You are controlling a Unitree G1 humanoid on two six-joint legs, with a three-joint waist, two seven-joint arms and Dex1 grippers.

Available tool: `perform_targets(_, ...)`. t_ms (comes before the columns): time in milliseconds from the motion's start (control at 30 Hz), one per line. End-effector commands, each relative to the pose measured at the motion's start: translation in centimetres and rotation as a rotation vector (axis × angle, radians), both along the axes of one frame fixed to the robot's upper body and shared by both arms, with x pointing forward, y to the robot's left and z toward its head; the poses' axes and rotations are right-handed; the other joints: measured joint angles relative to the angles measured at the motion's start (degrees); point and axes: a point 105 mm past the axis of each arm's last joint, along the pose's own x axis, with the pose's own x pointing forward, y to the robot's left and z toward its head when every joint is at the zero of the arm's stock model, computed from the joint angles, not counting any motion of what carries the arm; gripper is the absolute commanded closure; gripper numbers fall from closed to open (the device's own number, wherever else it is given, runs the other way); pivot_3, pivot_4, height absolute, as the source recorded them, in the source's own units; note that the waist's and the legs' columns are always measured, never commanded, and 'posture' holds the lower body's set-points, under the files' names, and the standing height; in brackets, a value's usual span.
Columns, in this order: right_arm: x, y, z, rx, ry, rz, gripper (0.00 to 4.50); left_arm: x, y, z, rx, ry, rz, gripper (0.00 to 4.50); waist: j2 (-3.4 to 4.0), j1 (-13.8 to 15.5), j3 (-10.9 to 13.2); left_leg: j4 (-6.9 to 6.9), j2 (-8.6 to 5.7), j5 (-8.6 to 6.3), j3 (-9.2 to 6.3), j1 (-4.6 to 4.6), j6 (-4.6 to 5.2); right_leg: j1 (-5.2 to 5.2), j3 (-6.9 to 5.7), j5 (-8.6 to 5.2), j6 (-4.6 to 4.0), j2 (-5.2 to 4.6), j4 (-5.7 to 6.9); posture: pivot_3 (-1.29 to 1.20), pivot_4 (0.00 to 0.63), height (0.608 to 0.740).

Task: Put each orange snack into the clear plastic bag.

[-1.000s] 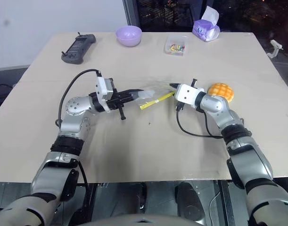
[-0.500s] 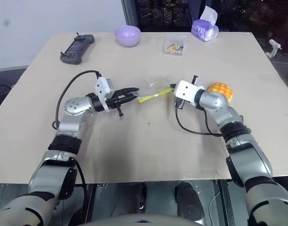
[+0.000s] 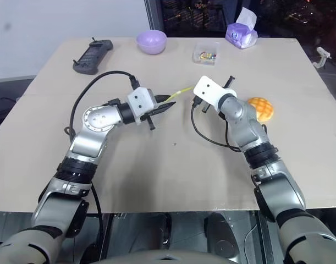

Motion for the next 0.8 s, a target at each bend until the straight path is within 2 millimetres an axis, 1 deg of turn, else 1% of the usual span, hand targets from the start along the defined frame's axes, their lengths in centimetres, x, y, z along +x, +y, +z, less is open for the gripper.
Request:
perform_targets(33,-0.6,0.8,1.0,-0.008,-0.050,-0.017,4.50,0.3,-0.6,1.6,-0.009,-0.074,0.064,3.77,0.00,0.0,0.0,0.00,0.00,0.00,0.00,0.00,0.00,0.00,0.00,0.00,0.00,0.00,0.01,0.00,0.150,0.740)
perform_targets(200,-1.0,1.5,1.1,-0.005,-0.056,-0.020,4.50,1.2,-0.1,2.0,-0.032,-0.091,0.190,3.77,0.00,0.1,0.0,0.00,0.00,0.00,0.01,-0.01,0.01,0.00,0.00,0.00,0.00,0.00,-0.01,0.00,0.150,0.740)
perform_targets(367,-1.4,2.0,0.9,-0.001,-0.056,-0.013,4.50,1.4,0.1,1.7,-0.044,-0.076,0.245,3.77,0.00,0.0,0.0,0.00,0.00,0.00,0.01,0.00,0.00,0.00,0.00,0.00,0.00,0.00,0.00,0.00,0.150,0.740)
perform_targets(567,-1.4,1.9,0.6,-0.015,-0.059,-0.016,4.50,1.2,-0.2,2.2,-0.057,-0.069,0.265,3.77,0.00,0.1,0.0,0.00,-0.01,0.00,0.00,-0.02,0.00,0.00,-0.01,0.00,0.00,-0.01,-0.02,0.00,0.150,0.740)
perform_targets(800,-1.3,1.8,0.2,-0.038,-0.072,-0.032,4.50,0.2,-0.6,3.2,-0.025,-0.032,0.278,3.77,0.00,0.0,0.0,0.00,-0.01,0.00,0.01,-0.02,0.00,0.00,0.00,0.00,0.00,-0.01,-0.01,0.00,0.150,0.740)
